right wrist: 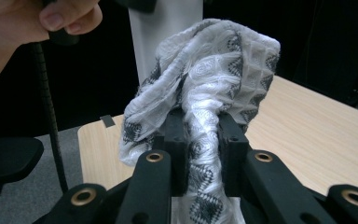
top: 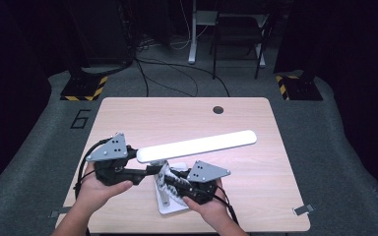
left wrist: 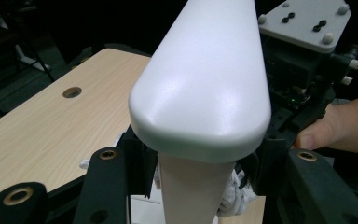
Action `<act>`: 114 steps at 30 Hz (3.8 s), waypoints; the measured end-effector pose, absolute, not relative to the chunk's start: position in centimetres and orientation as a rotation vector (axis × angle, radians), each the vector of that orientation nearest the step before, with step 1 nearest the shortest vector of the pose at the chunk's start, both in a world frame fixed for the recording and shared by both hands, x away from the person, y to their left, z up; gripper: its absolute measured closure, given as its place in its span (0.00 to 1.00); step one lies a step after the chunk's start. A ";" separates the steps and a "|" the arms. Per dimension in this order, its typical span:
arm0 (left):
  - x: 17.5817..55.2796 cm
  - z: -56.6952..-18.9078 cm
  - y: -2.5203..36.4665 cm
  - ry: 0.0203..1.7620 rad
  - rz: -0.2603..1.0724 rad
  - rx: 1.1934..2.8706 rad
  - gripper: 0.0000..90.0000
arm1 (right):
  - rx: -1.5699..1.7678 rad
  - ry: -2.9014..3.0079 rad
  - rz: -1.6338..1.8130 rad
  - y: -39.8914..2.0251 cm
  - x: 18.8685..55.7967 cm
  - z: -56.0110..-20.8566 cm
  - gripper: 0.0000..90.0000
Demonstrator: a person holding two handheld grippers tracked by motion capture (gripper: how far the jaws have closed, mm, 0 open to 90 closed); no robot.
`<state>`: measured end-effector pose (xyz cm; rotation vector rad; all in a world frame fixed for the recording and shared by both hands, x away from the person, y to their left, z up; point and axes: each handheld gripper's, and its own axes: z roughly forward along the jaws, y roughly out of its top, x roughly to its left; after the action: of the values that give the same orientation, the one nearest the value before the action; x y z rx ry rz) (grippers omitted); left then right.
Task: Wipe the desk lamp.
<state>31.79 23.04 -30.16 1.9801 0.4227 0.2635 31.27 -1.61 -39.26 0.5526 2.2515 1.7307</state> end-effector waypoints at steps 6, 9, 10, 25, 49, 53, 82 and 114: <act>31.7 -30.2 22.9 0.423 0.269 1.974 0.58 | 0.605 2.376 1.615 -1.2 32.0 -42.7 0.86; 31.7 -30.3 22.8 0.424 0.273 1.968 0.58 | 0.643 2.443 1.579 -1.2 32.3 -45.0 0.86; 31.7 -30.3 22.8 0.422 0.270 1.967 0.58 | 0.655 2.454 1.576 -1.2 32.3 -45.5 0.86; 31.5 -31.2 23.4 0.442 0.252 1.932 0.49 | 0.686 2.587 1.401 -0.8 33.2 -50.3 0.85; 30.7 -41.5 27.7 0.485 0.163 1.954 0.49 | 0.629 2.312 1.770 -2.4 31.7 -41.6 0.84; 31.1 -42.2 26.3 0.442 0.156 1.991 0.50 | 0.573 2.281 1.772 -2.5 31.4 -39.8 0.84; 33.2 -43.0 23.0 0.361 0.199 1.965 0.58 | 0.556 2.230 1.782 -2.3 31.3 -38.8 0.84; 32.3 -42.8 21.5 0.481 0.285 1.974 0.58 | 0.488 2.056 1.885 -2.4 30.7 -35.3 0.85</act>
<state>32.35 21.54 -42.84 1.9737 0.4811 0.2845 30.69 -2.41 -35.26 0.4877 2.0558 1.8847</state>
